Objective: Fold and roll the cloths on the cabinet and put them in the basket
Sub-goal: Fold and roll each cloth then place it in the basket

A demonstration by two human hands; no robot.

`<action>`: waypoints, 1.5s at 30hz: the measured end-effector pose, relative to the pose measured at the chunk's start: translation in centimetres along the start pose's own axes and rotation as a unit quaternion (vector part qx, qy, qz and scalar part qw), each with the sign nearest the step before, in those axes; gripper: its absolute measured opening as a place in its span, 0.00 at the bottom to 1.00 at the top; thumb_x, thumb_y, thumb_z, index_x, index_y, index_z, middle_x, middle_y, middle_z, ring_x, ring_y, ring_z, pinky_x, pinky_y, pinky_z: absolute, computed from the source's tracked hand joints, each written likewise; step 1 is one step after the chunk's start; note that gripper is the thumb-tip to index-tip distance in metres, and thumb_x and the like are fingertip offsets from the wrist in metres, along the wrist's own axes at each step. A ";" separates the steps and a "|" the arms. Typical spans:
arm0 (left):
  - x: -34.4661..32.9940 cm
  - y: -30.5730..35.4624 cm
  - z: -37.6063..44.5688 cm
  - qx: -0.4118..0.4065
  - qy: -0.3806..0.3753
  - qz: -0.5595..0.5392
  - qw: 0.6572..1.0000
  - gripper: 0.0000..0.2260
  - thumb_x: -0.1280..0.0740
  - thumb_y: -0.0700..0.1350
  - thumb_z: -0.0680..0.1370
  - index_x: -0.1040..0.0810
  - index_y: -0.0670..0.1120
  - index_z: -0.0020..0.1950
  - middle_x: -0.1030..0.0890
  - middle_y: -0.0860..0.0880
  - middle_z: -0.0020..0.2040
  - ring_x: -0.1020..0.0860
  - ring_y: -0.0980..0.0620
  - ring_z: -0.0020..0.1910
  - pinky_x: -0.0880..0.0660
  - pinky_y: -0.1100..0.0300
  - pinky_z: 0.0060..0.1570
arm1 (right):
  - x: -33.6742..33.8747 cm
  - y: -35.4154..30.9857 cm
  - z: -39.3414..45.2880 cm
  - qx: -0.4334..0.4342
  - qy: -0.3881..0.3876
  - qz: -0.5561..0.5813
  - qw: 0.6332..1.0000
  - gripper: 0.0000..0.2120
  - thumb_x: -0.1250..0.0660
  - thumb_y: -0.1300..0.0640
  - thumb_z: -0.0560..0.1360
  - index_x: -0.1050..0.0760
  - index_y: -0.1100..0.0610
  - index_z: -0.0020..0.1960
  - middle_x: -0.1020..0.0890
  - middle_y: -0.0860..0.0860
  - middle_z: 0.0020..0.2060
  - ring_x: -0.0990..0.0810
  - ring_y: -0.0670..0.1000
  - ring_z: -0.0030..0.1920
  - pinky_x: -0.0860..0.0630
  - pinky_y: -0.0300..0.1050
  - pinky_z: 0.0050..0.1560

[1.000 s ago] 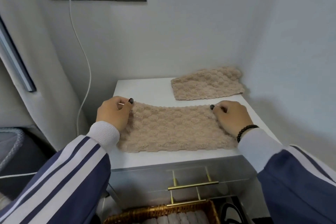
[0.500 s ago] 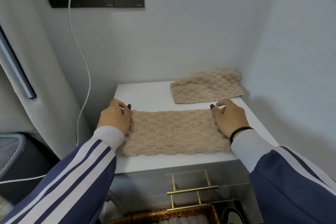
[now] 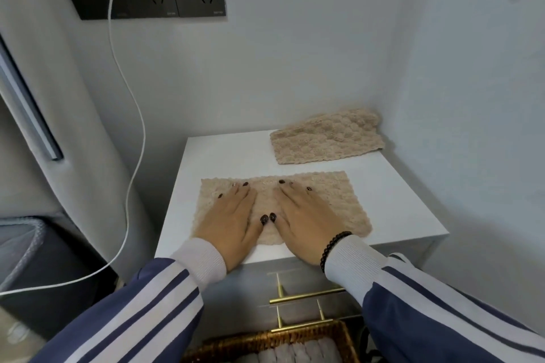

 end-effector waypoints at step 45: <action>2.3 6.6 -6.0 -0.177 0.175 -0.048 0.967 0.17 0.41 0.50 0.75 0.30 0.52 0.64 0.18 0.54 0.51 0.20 0.55 0.49 0.29 0.48 0.64 | 6.1 -0.4 -8.1 0.033 0.088 0.078 0.993 0.19 0.46 0.41 0.69 0.23 0.52 0.36 0.21 0.46 0.31 0.25 0.47 0.33 0.27 0.43 0.35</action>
Point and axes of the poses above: each hand's wrist, its own z-axis towards the middle knuckle, its own x-axis out of the back of the hand, y = z × x, the point moved 6 cm from there along z, towards the middle knuckle
